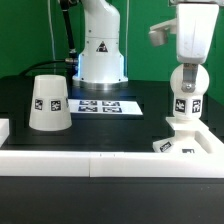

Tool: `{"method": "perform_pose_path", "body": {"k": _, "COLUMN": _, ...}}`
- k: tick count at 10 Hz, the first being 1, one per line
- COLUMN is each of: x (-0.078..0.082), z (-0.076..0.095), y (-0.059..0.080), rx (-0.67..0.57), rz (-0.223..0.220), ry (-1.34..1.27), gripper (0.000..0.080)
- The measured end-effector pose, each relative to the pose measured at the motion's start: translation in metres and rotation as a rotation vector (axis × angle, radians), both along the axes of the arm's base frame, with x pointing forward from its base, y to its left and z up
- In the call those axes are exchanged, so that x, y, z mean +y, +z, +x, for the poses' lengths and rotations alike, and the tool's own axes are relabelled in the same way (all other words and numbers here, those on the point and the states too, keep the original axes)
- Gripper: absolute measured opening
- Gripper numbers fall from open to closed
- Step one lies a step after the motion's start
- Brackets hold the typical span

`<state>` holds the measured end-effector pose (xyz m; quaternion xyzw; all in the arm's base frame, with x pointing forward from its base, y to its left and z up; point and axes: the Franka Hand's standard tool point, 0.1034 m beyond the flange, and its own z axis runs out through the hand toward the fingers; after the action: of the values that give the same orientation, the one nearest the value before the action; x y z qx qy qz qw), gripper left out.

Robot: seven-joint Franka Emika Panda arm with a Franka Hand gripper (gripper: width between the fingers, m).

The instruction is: Assemble lamp

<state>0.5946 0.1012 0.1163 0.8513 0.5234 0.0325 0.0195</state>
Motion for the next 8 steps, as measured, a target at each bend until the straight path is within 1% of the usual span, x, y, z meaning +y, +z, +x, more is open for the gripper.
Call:
{"method": "perform_pose_path", "body": {"k": 2, "x": 0.0001, "z": -0.0001, "y": -0.0003, "rx": 0.000, "rz": 0.020, "ry": -0.236, "gripper": 0.0578}}
{"method": "perform_pose_path", "body": {"k": 8, "x": 0.0007, "z": -0.0001, "y": -0.0007, "rx": -0.001, "rz": 0.052, "ry": -0.647, "gripper": 0.0579}}
